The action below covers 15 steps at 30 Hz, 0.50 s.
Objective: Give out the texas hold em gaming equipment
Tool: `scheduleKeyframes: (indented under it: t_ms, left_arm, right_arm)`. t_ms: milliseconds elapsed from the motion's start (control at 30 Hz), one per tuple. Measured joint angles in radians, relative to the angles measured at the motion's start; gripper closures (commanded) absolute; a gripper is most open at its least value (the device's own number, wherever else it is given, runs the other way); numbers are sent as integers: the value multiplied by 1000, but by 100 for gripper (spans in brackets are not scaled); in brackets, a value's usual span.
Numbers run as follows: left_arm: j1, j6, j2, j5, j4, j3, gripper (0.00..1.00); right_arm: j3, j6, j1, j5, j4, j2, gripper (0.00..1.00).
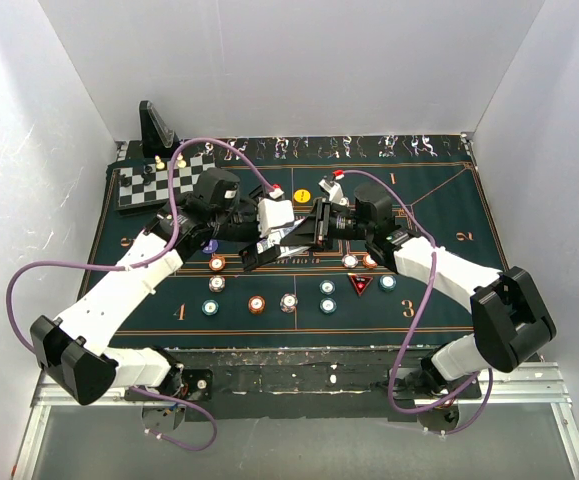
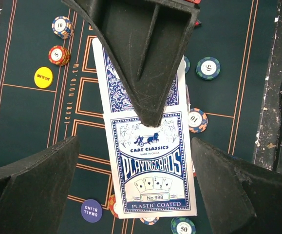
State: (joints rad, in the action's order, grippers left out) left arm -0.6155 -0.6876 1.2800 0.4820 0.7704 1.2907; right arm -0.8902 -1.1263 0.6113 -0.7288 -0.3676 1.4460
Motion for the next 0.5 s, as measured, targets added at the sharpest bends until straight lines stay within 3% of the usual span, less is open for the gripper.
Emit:
scheduleKeyframes:
  t_ms: [500]
  left_arm:
    - [76,-31,3,130,128,4,2]
  right_arm:
    - [-19,4,5,0,27,-20,85]
